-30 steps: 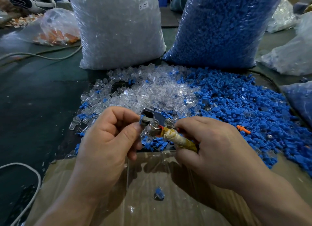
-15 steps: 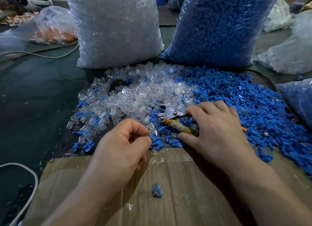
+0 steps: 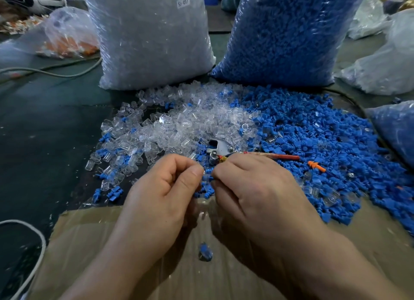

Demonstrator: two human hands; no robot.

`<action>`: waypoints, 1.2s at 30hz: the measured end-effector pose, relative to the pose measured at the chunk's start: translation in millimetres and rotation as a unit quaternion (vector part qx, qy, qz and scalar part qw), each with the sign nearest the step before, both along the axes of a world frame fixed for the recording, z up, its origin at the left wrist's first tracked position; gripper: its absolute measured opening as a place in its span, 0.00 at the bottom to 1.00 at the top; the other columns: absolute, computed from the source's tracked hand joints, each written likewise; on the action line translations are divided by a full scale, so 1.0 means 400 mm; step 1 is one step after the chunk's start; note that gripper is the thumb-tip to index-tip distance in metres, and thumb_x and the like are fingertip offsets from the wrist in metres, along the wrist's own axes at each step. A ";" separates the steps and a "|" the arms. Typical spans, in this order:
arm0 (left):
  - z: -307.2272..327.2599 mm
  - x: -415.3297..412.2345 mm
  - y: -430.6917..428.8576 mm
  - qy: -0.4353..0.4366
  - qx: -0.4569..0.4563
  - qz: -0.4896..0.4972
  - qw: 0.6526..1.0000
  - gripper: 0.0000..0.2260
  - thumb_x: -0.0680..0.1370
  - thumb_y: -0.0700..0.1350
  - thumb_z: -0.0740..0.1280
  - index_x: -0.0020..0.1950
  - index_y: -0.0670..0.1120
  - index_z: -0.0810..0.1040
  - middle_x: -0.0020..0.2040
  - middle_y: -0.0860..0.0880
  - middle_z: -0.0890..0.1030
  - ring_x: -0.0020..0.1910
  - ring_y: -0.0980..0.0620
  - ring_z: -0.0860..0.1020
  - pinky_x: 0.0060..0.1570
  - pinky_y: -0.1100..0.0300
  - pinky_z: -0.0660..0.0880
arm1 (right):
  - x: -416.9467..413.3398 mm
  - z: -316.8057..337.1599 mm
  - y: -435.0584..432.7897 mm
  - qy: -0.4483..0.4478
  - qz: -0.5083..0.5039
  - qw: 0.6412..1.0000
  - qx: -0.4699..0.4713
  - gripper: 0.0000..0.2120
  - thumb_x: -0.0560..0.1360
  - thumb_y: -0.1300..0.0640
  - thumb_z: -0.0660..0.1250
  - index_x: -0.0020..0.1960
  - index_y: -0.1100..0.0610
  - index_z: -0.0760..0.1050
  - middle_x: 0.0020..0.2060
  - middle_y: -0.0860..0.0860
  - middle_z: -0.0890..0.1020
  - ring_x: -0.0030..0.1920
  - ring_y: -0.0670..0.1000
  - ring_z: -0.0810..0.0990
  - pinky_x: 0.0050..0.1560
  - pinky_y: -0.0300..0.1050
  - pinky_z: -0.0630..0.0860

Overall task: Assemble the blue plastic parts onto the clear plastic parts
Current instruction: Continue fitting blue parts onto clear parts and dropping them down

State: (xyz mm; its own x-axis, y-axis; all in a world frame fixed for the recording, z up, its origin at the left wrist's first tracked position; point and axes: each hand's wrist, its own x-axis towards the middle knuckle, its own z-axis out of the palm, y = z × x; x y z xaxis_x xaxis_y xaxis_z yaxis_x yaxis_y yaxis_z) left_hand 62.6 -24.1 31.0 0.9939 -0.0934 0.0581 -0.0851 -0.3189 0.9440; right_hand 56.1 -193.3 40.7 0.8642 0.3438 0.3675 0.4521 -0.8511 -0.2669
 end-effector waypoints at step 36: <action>-0.048 0.055 0.047 -0.125 0.423 -0.070 0.895 0.23 0.76 0.63 0.65 0.71 0.66 0.68 0.55 0.63 0.74 0.54 0.58 0.77 0.51 0.59 0.76 | 0.027 -0.040 0.040 0.118 -0.051 0.986 -0.111 0.05 0.81 0.46 0.56 0.53 0.46 0.68 0.38 0.46 0.58 0.39 0.55 0.74 0.27 0.47 0.51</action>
